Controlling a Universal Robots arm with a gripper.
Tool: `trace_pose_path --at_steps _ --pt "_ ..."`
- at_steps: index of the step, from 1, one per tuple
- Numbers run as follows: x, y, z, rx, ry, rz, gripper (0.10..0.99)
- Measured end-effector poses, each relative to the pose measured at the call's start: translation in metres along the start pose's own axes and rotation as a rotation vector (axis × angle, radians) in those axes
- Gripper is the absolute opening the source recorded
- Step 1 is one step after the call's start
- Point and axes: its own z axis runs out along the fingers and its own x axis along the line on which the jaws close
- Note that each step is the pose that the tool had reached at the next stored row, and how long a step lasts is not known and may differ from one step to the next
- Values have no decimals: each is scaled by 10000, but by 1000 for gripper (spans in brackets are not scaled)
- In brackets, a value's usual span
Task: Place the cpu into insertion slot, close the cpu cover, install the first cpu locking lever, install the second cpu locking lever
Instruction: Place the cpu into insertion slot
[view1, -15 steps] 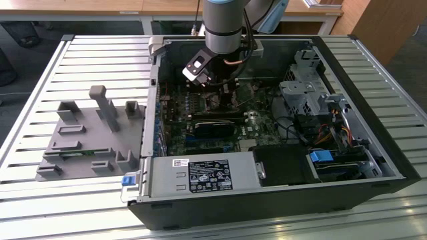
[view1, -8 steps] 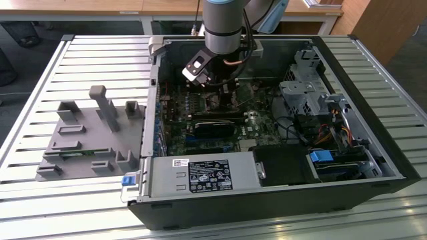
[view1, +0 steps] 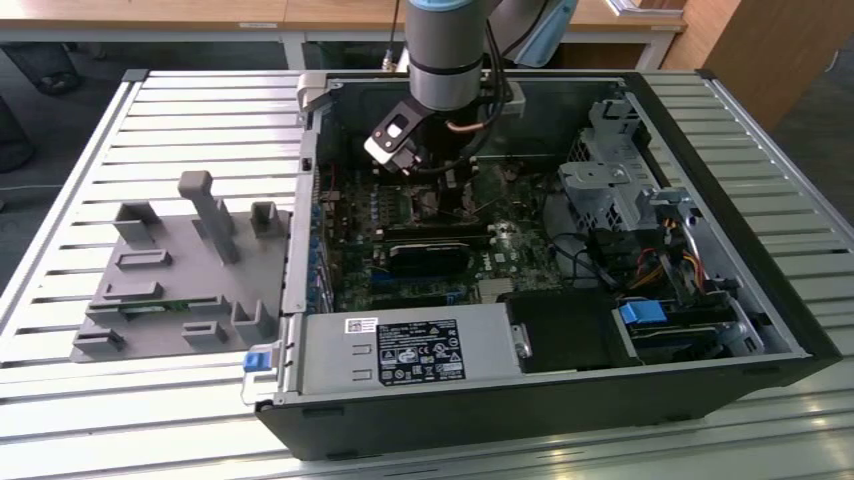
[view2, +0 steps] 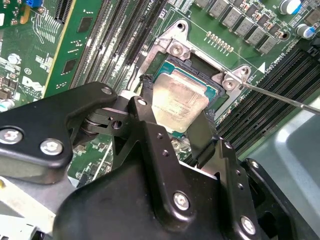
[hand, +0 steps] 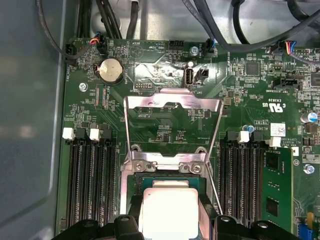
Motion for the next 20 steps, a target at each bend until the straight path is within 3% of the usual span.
trace_pose_path --at_steps 12,14,15,20 --pt "4 -2 23 6 -1 0 525" --pt "5 -1 25 2 5 0 537" --pt "5 -1 25 3 3 0 600" --pt "13 -2 24 5 0 3 600"
